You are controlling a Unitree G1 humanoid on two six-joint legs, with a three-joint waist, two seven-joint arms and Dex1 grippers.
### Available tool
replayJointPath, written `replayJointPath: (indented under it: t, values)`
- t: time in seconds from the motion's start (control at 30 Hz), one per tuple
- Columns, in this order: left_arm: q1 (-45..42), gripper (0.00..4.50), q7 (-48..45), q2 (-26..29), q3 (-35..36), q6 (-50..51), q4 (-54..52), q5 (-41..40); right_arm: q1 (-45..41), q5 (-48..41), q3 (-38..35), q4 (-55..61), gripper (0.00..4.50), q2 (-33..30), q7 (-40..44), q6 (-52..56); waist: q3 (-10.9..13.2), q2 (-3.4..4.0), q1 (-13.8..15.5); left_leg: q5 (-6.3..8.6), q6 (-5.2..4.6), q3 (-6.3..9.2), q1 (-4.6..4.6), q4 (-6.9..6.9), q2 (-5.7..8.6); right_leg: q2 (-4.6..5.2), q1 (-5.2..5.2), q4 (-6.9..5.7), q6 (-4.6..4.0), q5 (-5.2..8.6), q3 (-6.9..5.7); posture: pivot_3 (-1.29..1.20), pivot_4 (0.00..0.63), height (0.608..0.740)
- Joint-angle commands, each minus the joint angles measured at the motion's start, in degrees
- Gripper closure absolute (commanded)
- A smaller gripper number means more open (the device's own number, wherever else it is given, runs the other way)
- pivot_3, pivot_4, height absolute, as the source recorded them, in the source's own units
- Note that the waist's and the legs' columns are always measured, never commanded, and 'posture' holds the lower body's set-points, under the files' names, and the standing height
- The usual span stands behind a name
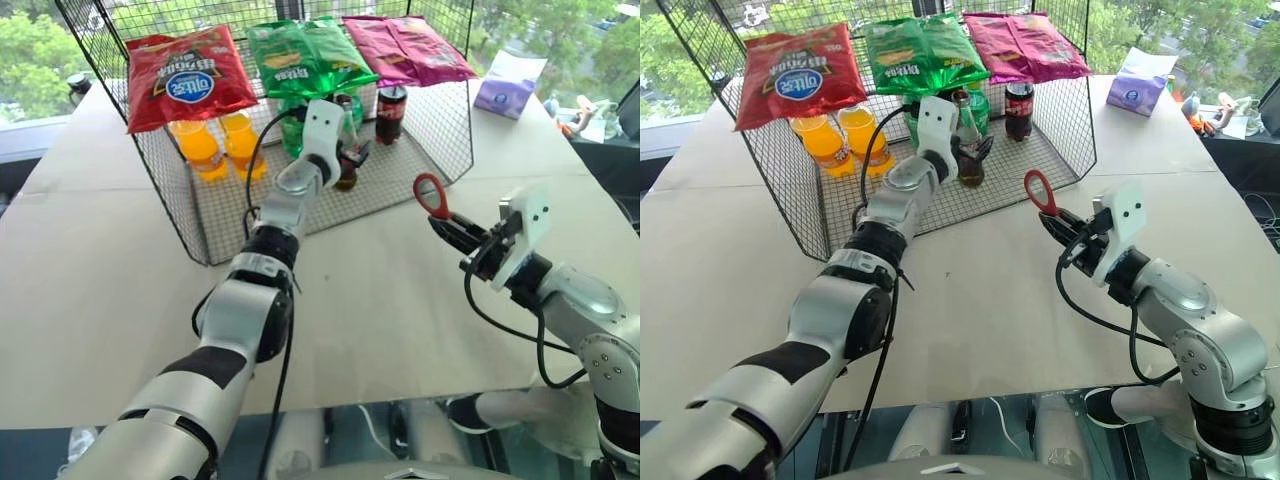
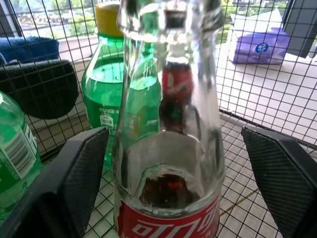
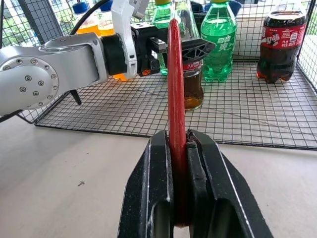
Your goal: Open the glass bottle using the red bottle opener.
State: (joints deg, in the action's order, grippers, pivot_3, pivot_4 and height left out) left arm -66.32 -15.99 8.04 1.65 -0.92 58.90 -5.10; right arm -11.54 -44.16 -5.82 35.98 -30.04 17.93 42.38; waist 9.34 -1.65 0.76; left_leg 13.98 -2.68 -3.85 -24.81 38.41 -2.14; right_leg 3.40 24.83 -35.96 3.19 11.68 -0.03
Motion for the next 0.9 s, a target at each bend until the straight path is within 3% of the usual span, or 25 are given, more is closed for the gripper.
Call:
replayJointPath:
  t: [0.03, 0.07, 0.4, 0.63, 0.9]
  values:
    - [-2.32, 1.78, 0.38, -0.14, 0.57, -2.6, 0.6, 0.79, 0.23, -0.83, -1.66, 3.09, 4.5, 0.03, -0.41, -0.22, 0.0, 0.0, 0.0, 0.0, 0.0, 0.0, 0.0, 0.0, 0.0, 0.0, 0.0, 0.0, 0.0, 0.0, 0.0, 0.0, 0.15, 0.74]
    - [-2.36, 2.14, 0.34, -0.14, 0.65, -2.79, 0.79, 0.88, 0.42, -0.89, -1.8, 3.17, 4.5, -0.02, -0.45, -0.22, 0.0, 0.0, 0.02, 0.0, 0.0, 0.01, 0.0, 0.0, 0.0, 0.0, 0.0, -0.01, 0.0, 0.0, 0.0, 0.0, 0.15, 0.74]
    - [0.8, 2.11, -4.57, 0.49, -0.76, -3.57, -5.43, 1.24, 0.45, -1.25, -1.54, 3.6, 4.5, 0.07, -1.33, 0.04, 0.0, 0.0, 0.01, 0.0, 0.0, 0.01, 0.0, 0.03, 0.0, 0.0, 0.0, -0.05, 0.0, -0.01, 0.0, 0.0, 0.15, 0.74]
    - [8.42, 2.11, -14.89, 1.4, -1.86, 0.25, -22.58, -2.18, -0.4, -1.1, -1.34, 3.06, 4.5, 0.17, -1.3, 0.1, 0.0, 0.0, 0.03, -0.01, 0.01, 0.01, -0.01, 0.04, -0.01, 0.0, 0.0, -0.07, 0.0, -0.01, 0.01, 0.0, 0.15, 0.74]
    - [16.98, 2.11, -30.93, 5.26, -1.97, 12.82, -45.41, -14.05, -1.7, 3.06, -1.39, 1.92, 4.5, -1.54, 0.17, -2.11, 0.0, 0.01, -0.09, -0.01, 0.01, 0.01, 0.02, 0.15, -0.03, -0.01, 0.01, -0.23, -0.01, -0.01, 0.04, 0.0, 0.15, 0.74]
